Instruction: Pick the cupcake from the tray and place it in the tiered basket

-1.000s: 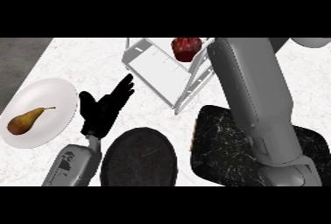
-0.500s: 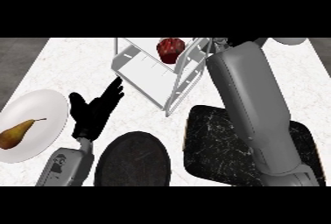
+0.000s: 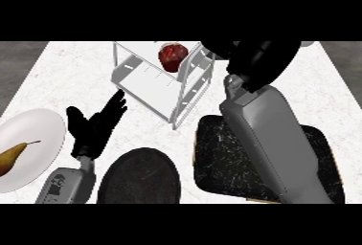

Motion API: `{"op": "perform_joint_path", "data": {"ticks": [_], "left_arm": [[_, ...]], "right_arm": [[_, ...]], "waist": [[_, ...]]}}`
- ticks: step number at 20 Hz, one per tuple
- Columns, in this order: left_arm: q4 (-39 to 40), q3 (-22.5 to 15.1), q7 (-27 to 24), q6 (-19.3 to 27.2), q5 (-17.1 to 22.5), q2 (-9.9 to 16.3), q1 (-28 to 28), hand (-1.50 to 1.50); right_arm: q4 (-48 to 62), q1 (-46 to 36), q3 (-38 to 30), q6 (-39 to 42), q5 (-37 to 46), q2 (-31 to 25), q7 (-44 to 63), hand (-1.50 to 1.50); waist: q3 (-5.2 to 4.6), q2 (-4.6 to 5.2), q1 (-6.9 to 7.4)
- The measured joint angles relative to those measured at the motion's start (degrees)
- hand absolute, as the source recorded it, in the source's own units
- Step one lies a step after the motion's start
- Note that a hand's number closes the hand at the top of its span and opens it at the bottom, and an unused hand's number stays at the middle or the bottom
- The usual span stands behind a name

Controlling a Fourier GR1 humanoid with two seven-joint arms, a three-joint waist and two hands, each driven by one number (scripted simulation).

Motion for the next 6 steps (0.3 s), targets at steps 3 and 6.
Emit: {"op": "perform_joint_path", "data": {"ticks": [3,6], "left_arm": [[-0.4,0.6,0.1,0.3,0.2,0.3,0.4,0.0],[-0.1,1.4,-0.4,0.4,0.5,0.5,1.5,0.0]], "right_arm": [[-5.9,4.8,3.3,1.4,-0.5,0.0,0.1,-1.5],[-12.4,9.4,6.2,2.9,0.0,0.0,0.1,-1.5]], "waist": [[0.02,-0.35,-1.03],[-0.01,-0.49,-2.11]]}}
